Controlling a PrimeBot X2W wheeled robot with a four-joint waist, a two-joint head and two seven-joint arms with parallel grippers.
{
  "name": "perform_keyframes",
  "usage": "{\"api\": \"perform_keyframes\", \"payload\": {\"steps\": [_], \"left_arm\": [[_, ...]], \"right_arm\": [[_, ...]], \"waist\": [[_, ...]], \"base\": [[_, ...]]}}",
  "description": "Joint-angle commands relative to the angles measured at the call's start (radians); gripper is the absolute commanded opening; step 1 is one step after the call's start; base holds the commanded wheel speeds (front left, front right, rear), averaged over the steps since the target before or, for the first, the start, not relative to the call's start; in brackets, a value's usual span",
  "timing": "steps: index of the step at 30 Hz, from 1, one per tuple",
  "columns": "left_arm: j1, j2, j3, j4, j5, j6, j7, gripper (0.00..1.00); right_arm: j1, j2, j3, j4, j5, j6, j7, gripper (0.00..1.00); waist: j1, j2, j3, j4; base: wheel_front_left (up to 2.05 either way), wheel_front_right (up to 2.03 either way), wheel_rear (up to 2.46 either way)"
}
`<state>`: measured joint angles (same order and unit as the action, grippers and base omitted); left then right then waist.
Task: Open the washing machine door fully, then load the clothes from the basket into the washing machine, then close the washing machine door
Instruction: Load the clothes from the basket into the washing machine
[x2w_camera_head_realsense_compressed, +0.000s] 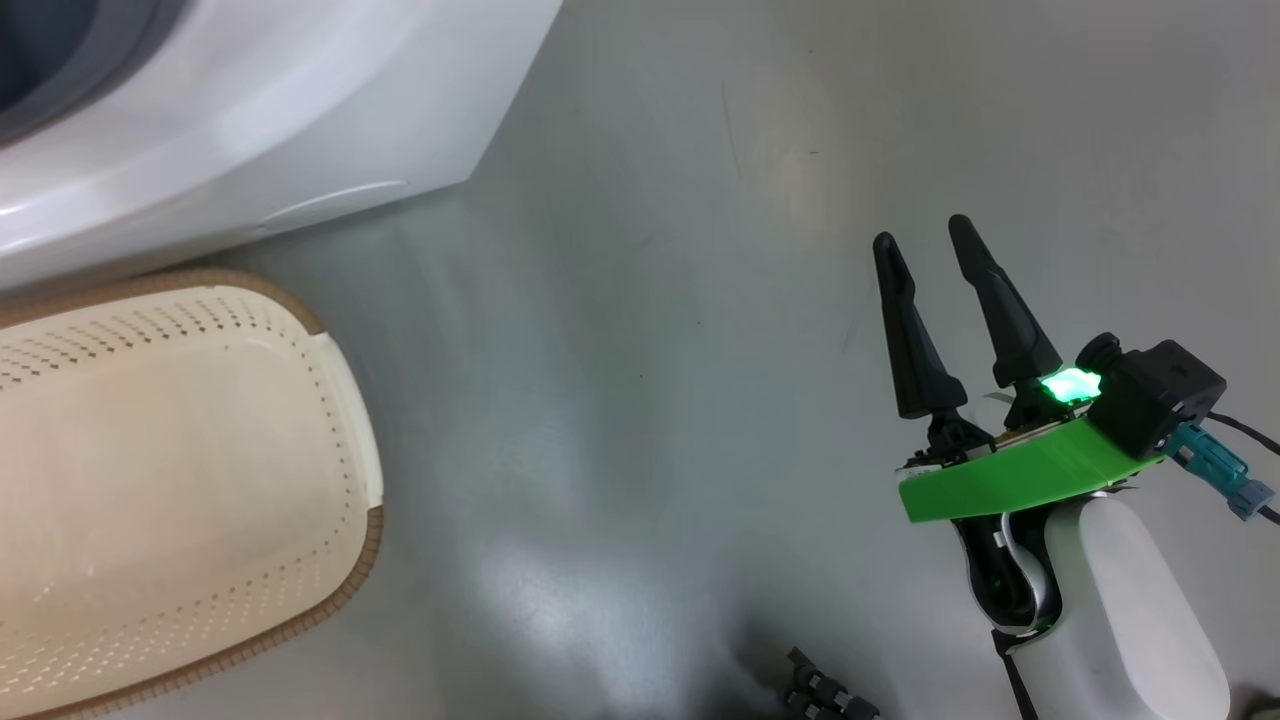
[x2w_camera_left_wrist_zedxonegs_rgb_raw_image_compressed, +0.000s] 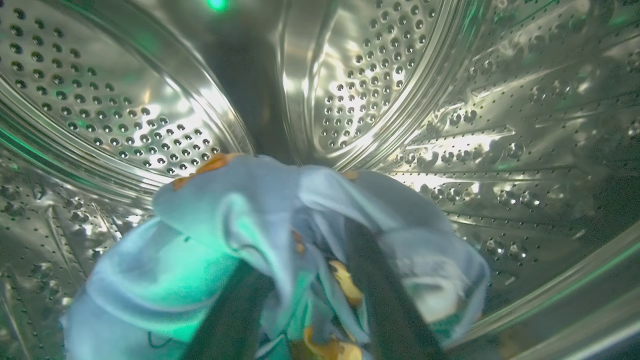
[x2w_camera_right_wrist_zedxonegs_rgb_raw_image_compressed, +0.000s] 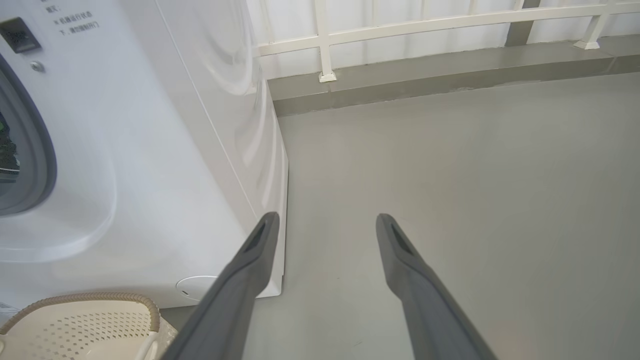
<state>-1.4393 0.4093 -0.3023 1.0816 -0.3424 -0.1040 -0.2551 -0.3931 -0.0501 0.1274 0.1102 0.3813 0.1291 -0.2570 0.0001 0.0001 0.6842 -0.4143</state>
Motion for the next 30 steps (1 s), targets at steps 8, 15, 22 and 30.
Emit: {"api": "perform_keyframes", "payload": {"steps": [8,15,22,30], "left_arm": [[-0.005,-0.009,-0.004,0.02,-0.023,-0.016,-0.006,1.0],[0.099,-0.031,0.017,-0.048,-0.05,-0.022,-0.006,1.0],[0.264,-0.048,0.044,-0.147,-0.061,-0.024,-0.007,1.0],[0.464,-0.078,0.069,-0.291,-0.054,-0.025,-0.007,1.0]], "right_arm": [[-0.012,0.0,0.022,-0.01,-0.006,0.002,-0.005,1.0],[-0.014,0.0,0.024,0.003,-0.023,0.002,-0.005,1.0],[-0.001,-0.002,0.02,0.024,-0.038,0.002,-0.005,1.0],[0.022,-0.033,0.012,0.044,-0.035,0.002,-0.005,1.0]], "waist": [[-0.0001,-0.0001,-0.04,0.047],[-0.0001,-0.0001,-0.102,0.084],[-0.0001,-0.0001,-0.188,0.126],[-0.0001,-0.0001,-0.294,0.185]], "base": [[0.0,0.0,0.0],[0.0,0.0,0.0],[0.0,0.0,0.0],[0.0,0.0,0.0]]}}
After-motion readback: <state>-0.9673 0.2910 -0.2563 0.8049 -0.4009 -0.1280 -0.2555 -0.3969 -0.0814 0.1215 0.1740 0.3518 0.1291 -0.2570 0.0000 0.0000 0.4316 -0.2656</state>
